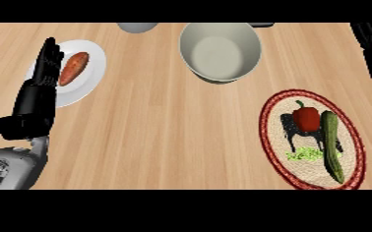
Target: Pick the bell pepper from the placemat and place it in the bowl
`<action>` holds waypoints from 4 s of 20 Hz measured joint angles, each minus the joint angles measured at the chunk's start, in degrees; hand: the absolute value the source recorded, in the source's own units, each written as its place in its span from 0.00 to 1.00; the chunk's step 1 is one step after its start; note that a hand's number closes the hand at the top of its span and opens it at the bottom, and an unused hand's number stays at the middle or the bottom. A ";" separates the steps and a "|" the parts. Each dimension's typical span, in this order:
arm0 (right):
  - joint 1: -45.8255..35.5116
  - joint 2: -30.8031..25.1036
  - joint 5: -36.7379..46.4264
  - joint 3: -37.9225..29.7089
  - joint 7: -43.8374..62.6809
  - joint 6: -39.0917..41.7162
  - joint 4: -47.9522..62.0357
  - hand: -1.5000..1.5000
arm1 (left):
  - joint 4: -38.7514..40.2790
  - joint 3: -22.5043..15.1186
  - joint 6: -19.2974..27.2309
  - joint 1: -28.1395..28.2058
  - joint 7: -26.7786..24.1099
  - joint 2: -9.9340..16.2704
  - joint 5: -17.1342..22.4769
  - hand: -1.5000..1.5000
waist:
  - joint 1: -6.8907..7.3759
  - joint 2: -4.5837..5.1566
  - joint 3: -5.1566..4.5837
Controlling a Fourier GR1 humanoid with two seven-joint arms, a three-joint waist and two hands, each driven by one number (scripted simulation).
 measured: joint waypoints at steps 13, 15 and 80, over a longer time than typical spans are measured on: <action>22.10 0.08 25.90 -0.01 0.85 -23.75 0.31 0.00 | -0.40 -7.48 -11.09 5.51 7.38 -9.88 12.96 0.50 | -3.48 -0.55 0.23; 24.95 1.41 30.57 3.24 -0.02 -25.87 -1.56 0.00 | -0.20 -7.60 -12.57 5.10 8.34 -10.29 14.09 0.50 | -2.44 -0.59 0.26; 6.65 15.50 65.76 4.77 51.03 12.82 19.99 0.00 | 2.09 -1.31 -22.32 4.37 12.67 -19.18 8.11 0.50 | 0.22 -0.56 0.39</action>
